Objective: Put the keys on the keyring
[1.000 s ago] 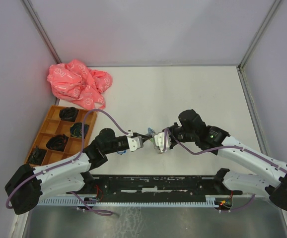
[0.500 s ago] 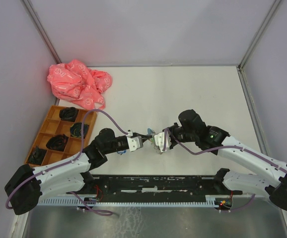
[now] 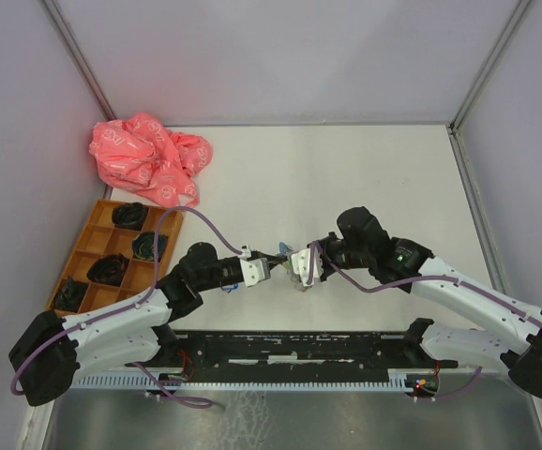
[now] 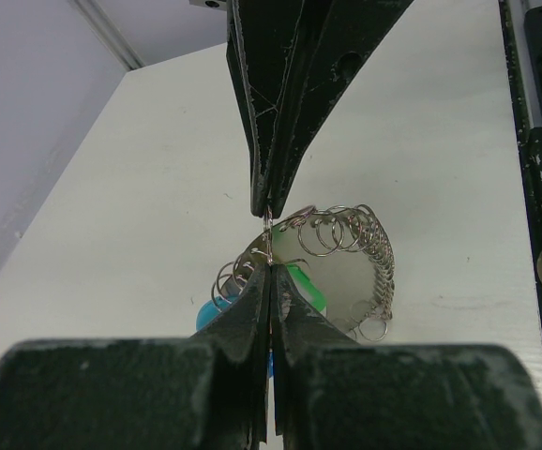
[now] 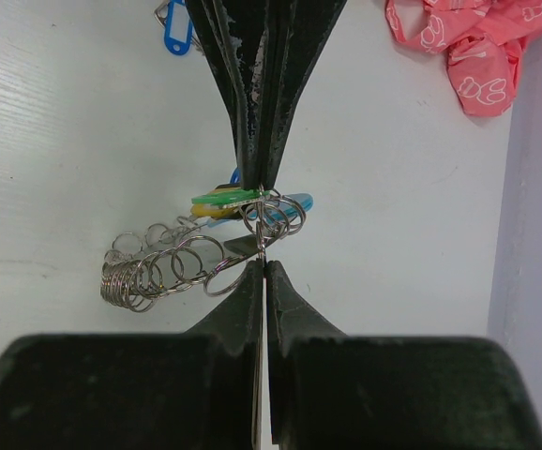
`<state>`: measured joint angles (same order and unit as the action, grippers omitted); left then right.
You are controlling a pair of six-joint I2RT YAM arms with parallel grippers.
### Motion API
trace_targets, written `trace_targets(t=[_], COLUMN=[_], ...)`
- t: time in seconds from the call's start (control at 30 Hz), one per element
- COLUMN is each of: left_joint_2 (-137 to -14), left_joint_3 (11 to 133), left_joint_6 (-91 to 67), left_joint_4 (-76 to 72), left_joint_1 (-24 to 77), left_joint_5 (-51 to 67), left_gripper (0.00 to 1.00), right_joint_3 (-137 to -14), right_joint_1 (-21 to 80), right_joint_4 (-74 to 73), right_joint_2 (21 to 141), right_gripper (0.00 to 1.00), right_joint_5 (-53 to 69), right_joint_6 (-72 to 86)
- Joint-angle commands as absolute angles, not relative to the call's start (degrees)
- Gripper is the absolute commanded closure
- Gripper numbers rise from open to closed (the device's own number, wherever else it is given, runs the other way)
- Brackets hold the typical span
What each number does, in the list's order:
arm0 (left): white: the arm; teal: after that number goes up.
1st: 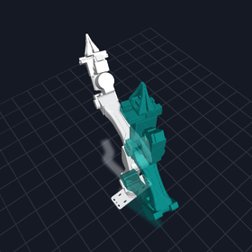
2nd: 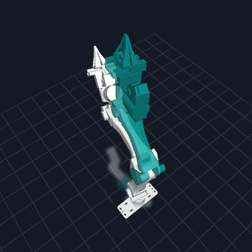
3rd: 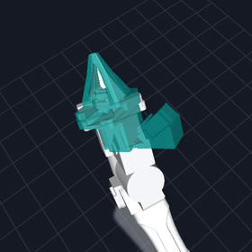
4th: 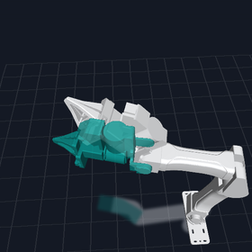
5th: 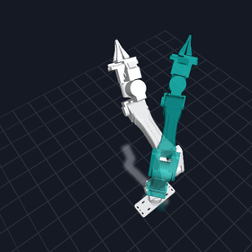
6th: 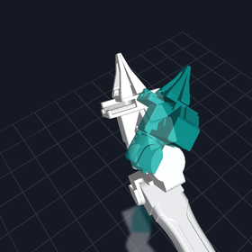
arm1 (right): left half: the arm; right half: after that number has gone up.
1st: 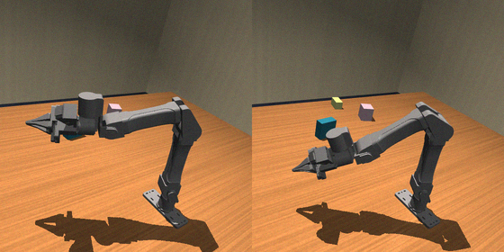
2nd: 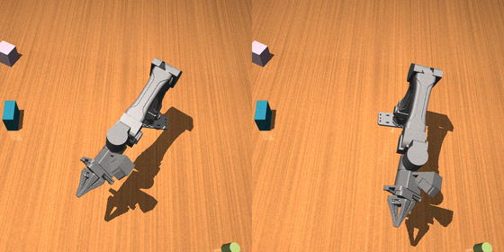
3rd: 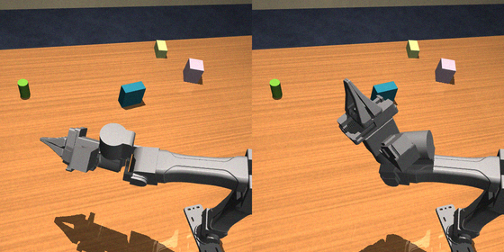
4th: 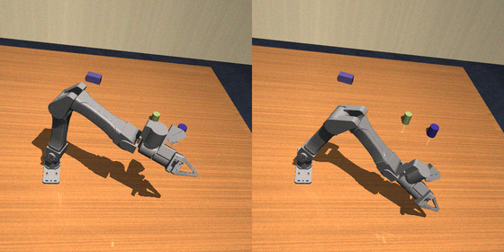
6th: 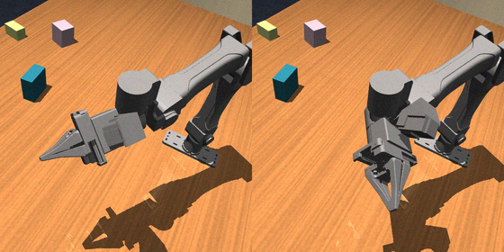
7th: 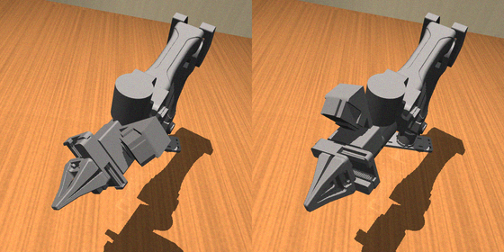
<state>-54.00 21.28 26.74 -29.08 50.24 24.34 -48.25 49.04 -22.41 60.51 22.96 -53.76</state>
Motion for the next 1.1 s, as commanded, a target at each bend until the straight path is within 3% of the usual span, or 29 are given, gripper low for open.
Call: trace_targets(t=[0.0,1.07], left_joint_2=[-54.1,-55.4], left_joint_3=[23.7,24.3], left_joint_6=[29.0,28.2], left_joint_4=[-30.8,-33.6], left_joint_1=[50.4,50.4], left_joint_5=[25.6,26.3], left_gripper=[0.97,0.97], right_joint_3=[-51.4,-53.1], right_joint_1=[49.4,50.1], right_joint_4=[-20.0,-21.6], right_joint_2=[60.2,61.9], right_gripper=[0.99,0.99], right_joint_5=[23.0,25.9], right_joint_6=[-52.7,-52.0])
